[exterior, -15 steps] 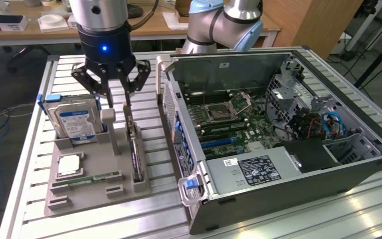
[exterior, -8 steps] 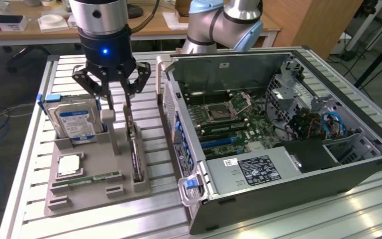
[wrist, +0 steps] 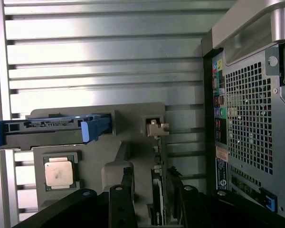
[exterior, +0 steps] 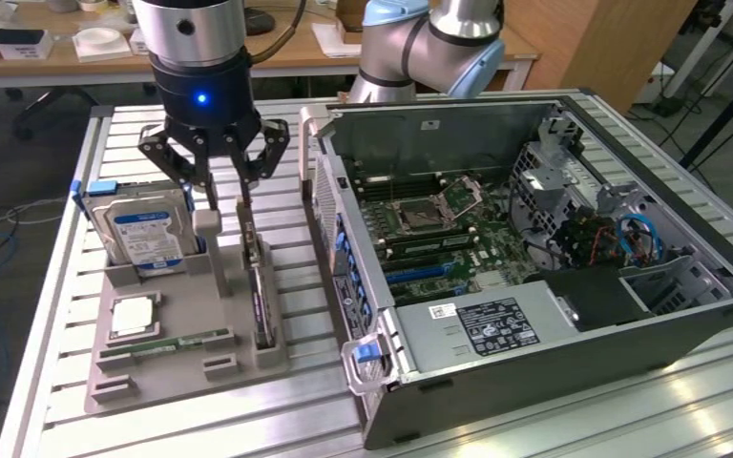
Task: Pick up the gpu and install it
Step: 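Pick up the gpu and move the gpu toward the slot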
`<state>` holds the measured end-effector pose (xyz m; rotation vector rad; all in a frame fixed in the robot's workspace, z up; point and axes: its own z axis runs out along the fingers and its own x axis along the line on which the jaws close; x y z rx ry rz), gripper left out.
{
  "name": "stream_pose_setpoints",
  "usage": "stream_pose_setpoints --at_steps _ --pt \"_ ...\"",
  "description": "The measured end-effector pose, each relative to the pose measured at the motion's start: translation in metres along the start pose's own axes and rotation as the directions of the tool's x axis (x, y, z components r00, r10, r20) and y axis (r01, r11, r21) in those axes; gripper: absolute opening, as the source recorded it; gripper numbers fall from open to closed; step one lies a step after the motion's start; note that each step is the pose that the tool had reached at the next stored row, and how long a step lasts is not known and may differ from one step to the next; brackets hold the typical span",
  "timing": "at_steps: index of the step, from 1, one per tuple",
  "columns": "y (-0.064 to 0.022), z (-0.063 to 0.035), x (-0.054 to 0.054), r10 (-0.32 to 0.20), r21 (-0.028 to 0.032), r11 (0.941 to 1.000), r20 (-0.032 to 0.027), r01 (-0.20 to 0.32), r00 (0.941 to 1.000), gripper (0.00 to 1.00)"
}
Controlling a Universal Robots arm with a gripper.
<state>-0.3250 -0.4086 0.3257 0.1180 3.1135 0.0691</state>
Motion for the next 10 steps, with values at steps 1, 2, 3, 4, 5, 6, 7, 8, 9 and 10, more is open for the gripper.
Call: stream_pose_setpoints --at_steps 1,2,3,4,5,6,7,8,9,10 --pt "0.0000 0.0000 0.0000 0.000 -0.0001 1.0000 0.0000 0.000 1.0000 0.41" --pt "-0.0004 0.0002 -0.0001 0.000 -0.0002 1.0000 0.0002 0.000 1.0000 0.41" --pt "-0.0004 0.0002 -0.0001 0.000 -0.0001 1.0000 0.0001 0.000 1.0000 0.41" --pt "-0.0005 0.0006 -0.0001 0.000 -0.0001 1.0000 0.0001 0.000 1.0000 0.41" --pt "-0.0013 0.0009 -0.0002 0.000 0.0000 1.0000 -0.0003 0.000 1.0000 0.41" --pt "-0.0021 0.0017 -0.0008 0.000 -0.0001 1.0000 0.0000 0.000 1.0000 0.41" --pt "-0.0025 0.0029 -0.0013 0.000 -0.0001 1.0000 0.0000 0.000 1.0000 0.41" --pt "-0.0031 0.0040 -0.0024 0.000 0.0000 1.0000 -0.0001 0.000 1.0000 0.41" --pt "-0.0037 0.0050 -0.0034 0.000 0.0000 1.0000 -0.0001 0.000 1.0000 0.41" --pt "-0.0042 0.0060 -0.0044 0.000 0.0001 1.0000 0.0000 0.000 1.0000 0.41"
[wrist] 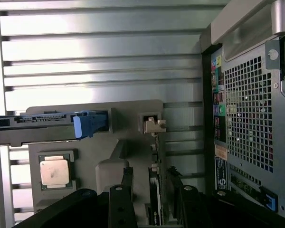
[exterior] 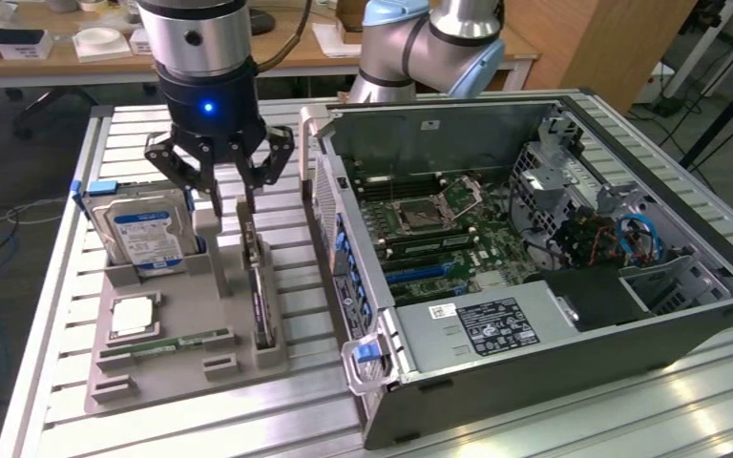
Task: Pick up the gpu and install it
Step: 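Pick up the gpu and move the gpu toward the slot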
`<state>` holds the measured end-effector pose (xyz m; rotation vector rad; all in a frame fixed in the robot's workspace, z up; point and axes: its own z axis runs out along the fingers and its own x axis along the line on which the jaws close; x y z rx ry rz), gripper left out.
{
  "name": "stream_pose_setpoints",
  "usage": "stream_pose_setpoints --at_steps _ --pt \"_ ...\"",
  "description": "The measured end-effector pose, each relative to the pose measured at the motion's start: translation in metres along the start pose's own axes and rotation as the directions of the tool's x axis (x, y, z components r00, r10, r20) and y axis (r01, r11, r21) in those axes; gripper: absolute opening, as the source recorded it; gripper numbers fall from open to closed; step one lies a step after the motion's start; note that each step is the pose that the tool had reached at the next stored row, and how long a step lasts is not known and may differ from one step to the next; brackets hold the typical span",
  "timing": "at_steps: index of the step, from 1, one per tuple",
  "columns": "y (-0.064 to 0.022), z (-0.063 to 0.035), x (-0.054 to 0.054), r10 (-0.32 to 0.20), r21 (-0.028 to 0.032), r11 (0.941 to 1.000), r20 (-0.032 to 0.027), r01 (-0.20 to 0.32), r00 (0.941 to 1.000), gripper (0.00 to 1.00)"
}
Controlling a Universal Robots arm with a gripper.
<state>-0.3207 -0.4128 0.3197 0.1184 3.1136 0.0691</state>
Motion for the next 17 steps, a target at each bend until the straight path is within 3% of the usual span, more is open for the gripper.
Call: stream_pose_setpoints --at_steps 5,11,17 --pt "-0.0029 0.0033 -0.004 0.000 0.0031 1.0000 0.0001 0.000 1.0000 0.41" --pt "-0.0080 0.0042 -0.005 0.000 0.0218 0.9998 0.0015 0.000 1.0000 0.41" --pt "-0.0152 0.0078 -0.005 0.000 0.0289 0.9996 0.0024 0.000 1.0000 0.41"
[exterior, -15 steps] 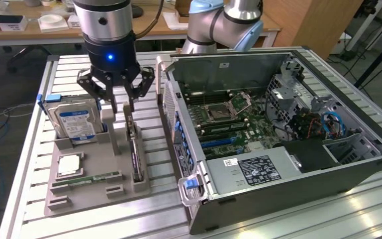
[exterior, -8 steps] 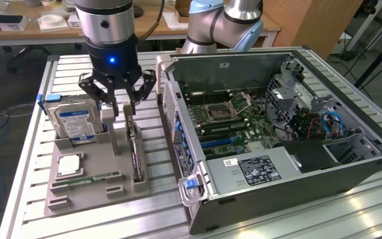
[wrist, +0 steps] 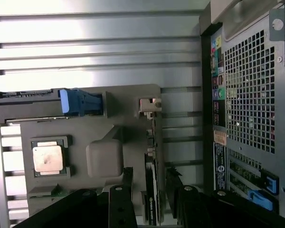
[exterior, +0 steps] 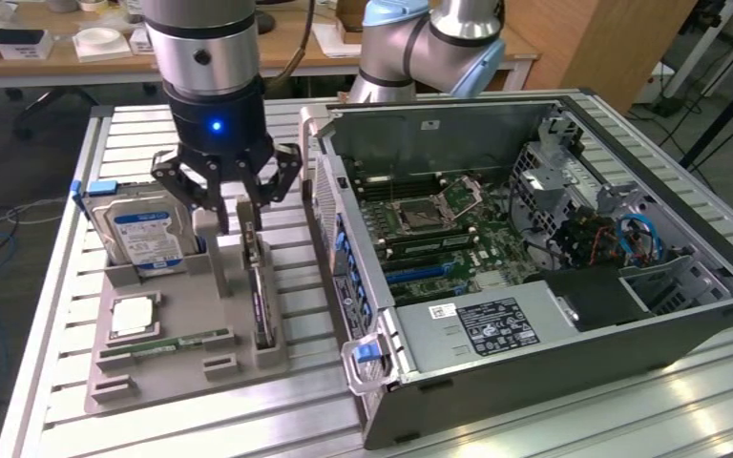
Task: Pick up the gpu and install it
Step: 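Pick up the gpu and move the gpu toward the slot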
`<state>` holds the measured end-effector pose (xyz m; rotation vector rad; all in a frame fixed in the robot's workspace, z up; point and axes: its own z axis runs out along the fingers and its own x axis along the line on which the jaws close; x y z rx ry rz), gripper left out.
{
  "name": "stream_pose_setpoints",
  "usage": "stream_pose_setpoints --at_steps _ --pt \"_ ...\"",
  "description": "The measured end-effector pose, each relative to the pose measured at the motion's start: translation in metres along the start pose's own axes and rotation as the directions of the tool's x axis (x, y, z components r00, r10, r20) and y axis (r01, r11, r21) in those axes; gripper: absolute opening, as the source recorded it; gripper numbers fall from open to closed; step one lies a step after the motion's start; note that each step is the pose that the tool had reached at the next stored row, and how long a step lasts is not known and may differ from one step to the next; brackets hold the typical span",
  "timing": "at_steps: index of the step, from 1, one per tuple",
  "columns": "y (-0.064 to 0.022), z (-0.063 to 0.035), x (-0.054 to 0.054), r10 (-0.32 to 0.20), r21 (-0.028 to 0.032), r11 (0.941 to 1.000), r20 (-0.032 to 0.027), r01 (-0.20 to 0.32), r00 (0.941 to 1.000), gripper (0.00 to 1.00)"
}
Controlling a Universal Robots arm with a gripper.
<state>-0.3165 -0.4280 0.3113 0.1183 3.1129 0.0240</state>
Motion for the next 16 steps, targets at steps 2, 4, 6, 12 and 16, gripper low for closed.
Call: stream_pose_setpoints --at_steps 2,4,6,12,16 --pt "-0.0019 0.0023 -0.0001 0.000 0.0016 1.0000 0.0002 0.000 1.0000 0.41" --pt "-0.0042 0.0050 -0.0001 0.000 0.0027 1.0000 0.0001 0.000 1.0000 0.41" --pt "-0.0056 0.0085 -0.0001 0.000 0.0032 1.0000 0.0002 0.000 1.0000 0.41" --pt "-0.0059 0.0103 -0.0001 0.000 0.0060 1.0000 0.0005 0.000 1.0000 0.41" --pt "-0.0059 0.0103 -0.0001 0.000 0.0060 1.0000 0.0005 0.000 1.0000 0.41"
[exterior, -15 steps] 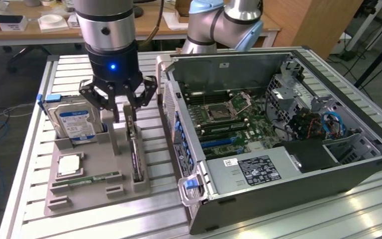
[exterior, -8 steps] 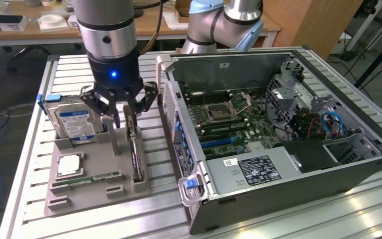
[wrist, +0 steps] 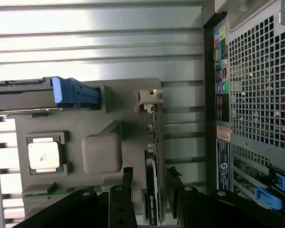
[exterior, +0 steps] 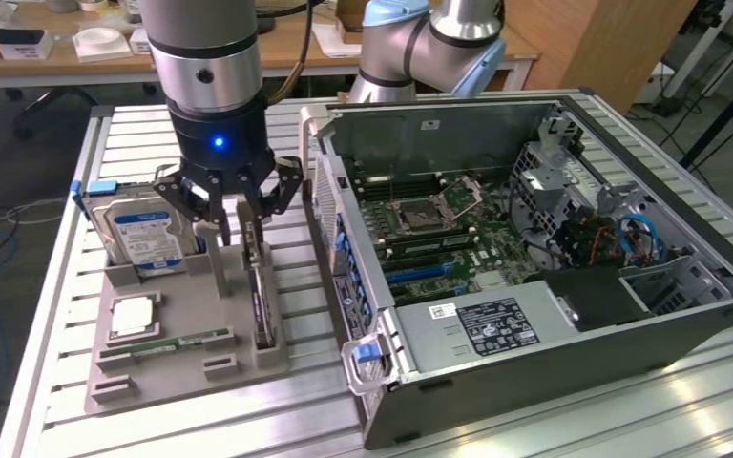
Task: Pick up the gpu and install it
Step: 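Pick up the gpu and move the gpu toward the slot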
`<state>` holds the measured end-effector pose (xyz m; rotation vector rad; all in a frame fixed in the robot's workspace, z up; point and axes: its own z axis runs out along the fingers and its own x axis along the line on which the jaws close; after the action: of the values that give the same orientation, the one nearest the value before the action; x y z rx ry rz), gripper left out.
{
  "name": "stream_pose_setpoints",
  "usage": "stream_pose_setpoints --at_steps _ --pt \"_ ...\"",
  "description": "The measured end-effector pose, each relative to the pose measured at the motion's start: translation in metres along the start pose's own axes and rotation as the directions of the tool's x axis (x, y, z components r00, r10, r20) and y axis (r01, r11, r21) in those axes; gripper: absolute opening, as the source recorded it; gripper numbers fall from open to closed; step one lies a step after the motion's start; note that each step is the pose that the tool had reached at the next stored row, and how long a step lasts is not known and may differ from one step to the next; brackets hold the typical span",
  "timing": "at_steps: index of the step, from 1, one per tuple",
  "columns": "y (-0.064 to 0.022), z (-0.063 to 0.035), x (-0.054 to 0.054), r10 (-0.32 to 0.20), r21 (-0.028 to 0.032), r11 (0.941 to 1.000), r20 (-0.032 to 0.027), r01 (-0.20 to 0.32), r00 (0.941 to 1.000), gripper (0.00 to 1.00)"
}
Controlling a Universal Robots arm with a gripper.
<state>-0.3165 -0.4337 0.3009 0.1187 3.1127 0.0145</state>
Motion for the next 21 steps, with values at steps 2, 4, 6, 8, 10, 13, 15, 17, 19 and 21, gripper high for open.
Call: stream_pose_setpoints --at_steps 2,4,6,8,10,13,15,17,19,21 --pt "0.0000 0.0000 0.000 0.000 0.0000 1.0000 0.0000 0.000 1.0000 0.41" --pt "0.0000 0.0003 0.000 0.000 0.0000 1.0000 0.0001 0.000 1.0000 0.41" --pt "-0.0002 0.0012 0.000 0.000 0.0005 1.0000 0.0001 0.000 1.0000 0.41" --pt "-0.0012 0.0028 0.000 0.000 0.0007 1.0000 0.0001 0.000 1.0000 0.41" --pt "-0.0023 0.0062 0.000 0.000 0.0006 1.0000 0.0001 0.000 1.0000 0.41" --pt "-0.0051 0.0103 -0.002 0.000 0.0007 1.0000 0.0001 0.000 1.0000 0.41" --pt "-0.0070 0.0131 -0.003 0.000 0.0008 1.0000 0.0000 0.000 1.0000 0.41" --pt "-0.0091 0.0155 -0.004 0.000 0.0008 1.0000 0.0000 0.000 1.0000 0.41" --pt "-0.0111 0.0179 -0.005 0.000 0.0006 1.0000 0.0002 0.000 1.0000 0.41" --pt "-0.0131 0.0202 -0.005 0.000 0.0008 1.0000 0.0002 0.000 1.0000 0.41"
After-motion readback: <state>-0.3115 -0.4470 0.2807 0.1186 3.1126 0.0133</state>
